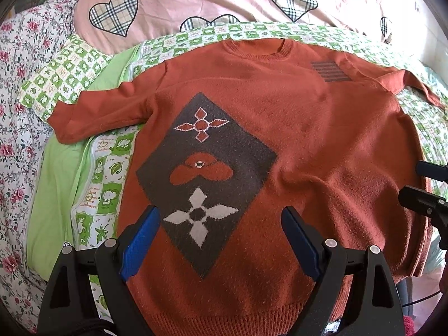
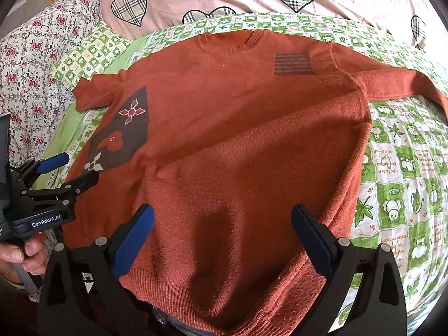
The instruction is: Fold small clothes
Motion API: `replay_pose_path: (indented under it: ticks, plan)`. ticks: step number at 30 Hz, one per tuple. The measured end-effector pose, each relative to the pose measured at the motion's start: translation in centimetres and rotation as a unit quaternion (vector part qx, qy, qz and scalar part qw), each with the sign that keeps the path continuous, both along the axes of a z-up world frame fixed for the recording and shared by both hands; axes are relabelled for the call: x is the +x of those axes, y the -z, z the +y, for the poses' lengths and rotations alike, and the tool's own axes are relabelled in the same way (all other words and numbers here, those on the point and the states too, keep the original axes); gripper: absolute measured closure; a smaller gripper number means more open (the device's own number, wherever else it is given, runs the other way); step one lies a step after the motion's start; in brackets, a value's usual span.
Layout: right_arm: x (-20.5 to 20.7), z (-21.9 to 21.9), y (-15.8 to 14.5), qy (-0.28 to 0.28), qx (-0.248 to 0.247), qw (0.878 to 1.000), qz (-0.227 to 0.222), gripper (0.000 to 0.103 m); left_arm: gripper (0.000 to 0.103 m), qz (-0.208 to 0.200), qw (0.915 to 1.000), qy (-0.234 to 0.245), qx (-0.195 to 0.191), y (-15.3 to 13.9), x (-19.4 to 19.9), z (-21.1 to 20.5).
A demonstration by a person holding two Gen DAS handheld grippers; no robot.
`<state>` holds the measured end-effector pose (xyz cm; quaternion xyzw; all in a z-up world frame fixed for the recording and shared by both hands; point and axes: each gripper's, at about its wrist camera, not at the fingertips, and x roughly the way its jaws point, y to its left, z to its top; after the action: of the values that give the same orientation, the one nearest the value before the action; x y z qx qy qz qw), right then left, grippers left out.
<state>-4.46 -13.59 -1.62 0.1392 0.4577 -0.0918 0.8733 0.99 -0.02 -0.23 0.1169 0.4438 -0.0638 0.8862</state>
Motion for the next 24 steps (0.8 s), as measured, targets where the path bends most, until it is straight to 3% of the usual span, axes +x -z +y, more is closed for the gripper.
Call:
replay_pose_path:
  ticks: [9, 24]
  plan:
    - [0.1, -0.5, -0.2, 0.0, -0.01, 1.0, -0.016, 0.005, 0.014, -0.007, 1.0, 0.0, 0.006, -0.1, 0.3, -0.2]
    - [0.2, -1.7, 0.3, 0.008, 0.024, 1.0, -0.008, 0.005, 0.014, 0.003, 1.0, 0.003, -0.001, 0.3, 1.6, -0.8]
